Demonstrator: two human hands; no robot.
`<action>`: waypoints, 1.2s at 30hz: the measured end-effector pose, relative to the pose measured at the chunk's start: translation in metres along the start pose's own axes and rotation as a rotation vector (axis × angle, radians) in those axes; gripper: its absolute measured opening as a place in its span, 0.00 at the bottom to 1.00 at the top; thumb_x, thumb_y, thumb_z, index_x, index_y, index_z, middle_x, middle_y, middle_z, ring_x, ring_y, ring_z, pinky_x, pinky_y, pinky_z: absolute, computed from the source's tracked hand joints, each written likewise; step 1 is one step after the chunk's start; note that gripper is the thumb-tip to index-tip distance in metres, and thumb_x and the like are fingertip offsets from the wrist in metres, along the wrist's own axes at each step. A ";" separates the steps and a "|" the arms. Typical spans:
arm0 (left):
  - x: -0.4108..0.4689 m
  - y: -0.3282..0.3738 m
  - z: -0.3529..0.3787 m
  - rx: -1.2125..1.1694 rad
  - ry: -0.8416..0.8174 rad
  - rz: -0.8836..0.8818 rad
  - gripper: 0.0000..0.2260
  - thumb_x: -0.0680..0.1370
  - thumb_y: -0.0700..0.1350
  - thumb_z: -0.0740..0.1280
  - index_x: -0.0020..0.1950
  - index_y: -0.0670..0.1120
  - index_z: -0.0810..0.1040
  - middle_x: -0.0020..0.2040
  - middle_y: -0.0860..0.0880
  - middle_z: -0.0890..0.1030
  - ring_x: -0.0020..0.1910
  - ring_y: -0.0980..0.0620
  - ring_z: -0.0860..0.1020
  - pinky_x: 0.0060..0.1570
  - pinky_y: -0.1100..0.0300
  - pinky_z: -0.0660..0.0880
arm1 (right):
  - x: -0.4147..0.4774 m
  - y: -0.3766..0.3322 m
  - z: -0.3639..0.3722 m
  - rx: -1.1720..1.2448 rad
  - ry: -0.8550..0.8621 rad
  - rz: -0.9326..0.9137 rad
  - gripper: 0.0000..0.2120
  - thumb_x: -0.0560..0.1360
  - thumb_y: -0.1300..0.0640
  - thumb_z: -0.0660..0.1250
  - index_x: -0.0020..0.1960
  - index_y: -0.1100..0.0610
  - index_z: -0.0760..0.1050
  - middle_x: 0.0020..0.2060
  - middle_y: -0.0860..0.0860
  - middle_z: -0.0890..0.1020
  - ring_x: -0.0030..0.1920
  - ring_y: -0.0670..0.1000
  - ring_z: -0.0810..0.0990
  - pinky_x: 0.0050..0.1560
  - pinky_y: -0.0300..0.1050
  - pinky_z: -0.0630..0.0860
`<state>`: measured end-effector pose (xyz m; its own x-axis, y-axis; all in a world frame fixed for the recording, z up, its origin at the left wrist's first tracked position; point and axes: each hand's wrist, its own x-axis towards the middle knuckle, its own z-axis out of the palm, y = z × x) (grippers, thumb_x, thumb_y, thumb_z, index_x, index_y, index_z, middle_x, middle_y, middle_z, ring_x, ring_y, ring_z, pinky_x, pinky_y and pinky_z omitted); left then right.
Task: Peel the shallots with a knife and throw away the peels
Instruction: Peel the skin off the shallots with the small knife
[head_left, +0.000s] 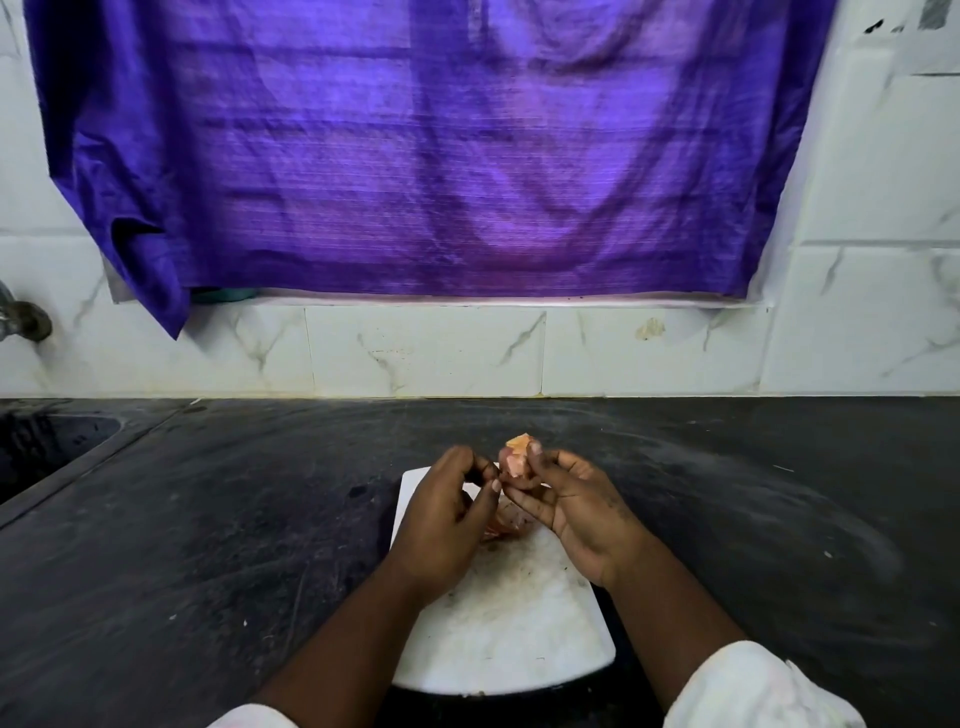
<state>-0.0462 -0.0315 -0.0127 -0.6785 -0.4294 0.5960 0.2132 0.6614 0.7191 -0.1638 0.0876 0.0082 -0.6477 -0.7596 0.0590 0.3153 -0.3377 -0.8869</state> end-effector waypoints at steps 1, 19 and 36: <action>0.000 0.000 0.000 -0.001 -0.007 -0.006 0.05 0.82 0.39 0.66 0.47 0.46 0.75 0.48 0.48 0.80 0.37 0.47 0.81 0.34 0.45 0.79 | 0.000 -0.001 0.000 0.031 0.008 0.014 0.19 0.75 0.53 0.68 0.56 0.69 0.76 0.53 0.61 0.84 0.55 0.58 0.83 0.58 0.52 0.78; 0.002 0.001 -0.003 0.073 0.033 0.147 0.15 0.74 0.39 0.77 0.58 0.52 0.82 0.51 0.56 0.79 0.46 0.54 0.80 0.41 0.67 0.75 | -0.002 0.001 0.005 -0.033 0.006 0.043 0.12 0.73 0.57 0.70 0.51 0.64 0.76 0.43 0.61 0.82 0.39 0.52 0.83 0.44 0.48 0.82; 0.002 -0.008 -0.002 0.206 -0.095 -0.074 0.06 0.75 0.40 0.73 0.41 0.49 0.81 0.39 0.54 0.84 0.39 0.52 0.82 0.40 0.51 0.81 | 0.005 -0.006 -0.003 0.101 0.190 -0.050 0.11 0.75 0.59 0.68 0.54 0.64 0.77 0.41 0.59 0.82 0.41 0.55 0.84 0.54 0.55 0.80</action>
<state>-0.0475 -0.0392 -0.0168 -0.7518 -0.4285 0.5012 0.0188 0.7459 0.6658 -0.1710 0.0870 0.0121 -0.7804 -0.6252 0.0056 0.3414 -0.4336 -0.8339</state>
